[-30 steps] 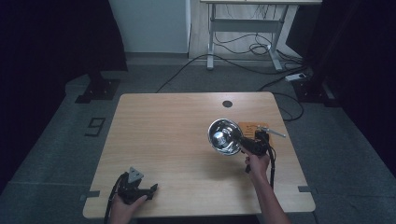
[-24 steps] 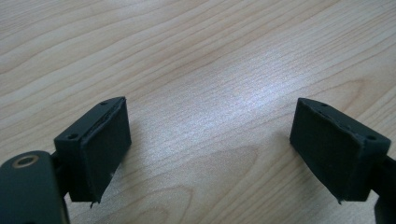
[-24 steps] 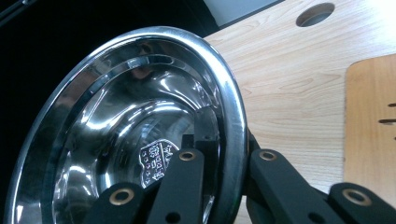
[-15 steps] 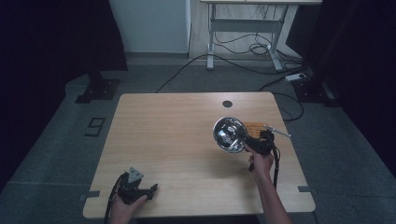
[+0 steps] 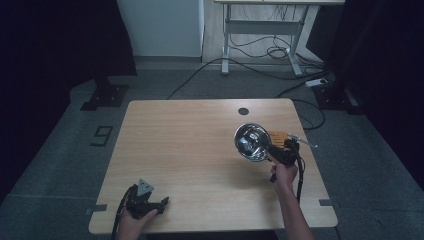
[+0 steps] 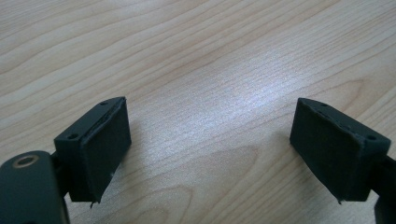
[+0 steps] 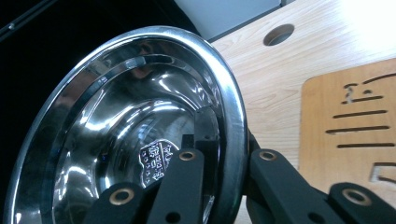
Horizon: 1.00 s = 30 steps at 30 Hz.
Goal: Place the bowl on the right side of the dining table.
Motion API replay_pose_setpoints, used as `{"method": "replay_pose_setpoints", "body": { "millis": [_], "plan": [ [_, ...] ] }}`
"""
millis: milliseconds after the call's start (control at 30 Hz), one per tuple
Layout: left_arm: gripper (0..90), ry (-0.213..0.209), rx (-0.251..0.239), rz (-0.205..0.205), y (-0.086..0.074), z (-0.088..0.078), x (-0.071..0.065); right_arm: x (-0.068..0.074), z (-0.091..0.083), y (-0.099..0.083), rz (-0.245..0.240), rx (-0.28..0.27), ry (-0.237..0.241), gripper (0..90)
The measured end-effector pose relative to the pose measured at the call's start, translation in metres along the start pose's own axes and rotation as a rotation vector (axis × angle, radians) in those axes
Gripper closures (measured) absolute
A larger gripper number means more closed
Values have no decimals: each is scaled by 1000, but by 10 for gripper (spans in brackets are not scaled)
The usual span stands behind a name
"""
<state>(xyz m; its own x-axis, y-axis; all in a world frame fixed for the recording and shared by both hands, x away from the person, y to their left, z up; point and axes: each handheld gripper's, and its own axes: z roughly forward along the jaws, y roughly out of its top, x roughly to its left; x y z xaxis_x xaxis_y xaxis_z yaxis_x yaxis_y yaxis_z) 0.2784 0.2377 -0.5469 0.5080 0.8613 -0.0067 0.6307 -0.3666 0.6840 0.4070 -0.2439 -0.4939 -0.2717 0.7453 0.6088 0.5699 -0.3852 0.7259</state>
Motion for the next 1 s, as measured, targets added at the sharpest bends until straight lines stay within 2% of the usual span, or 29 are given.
{"method": "replay_pose_setpoints", "body": {
  "millis": [1000],
  "plan": [
    [120,0,0,1,0,0,0,-26,-13,9,48,-56,-72,867]
  ]
}}
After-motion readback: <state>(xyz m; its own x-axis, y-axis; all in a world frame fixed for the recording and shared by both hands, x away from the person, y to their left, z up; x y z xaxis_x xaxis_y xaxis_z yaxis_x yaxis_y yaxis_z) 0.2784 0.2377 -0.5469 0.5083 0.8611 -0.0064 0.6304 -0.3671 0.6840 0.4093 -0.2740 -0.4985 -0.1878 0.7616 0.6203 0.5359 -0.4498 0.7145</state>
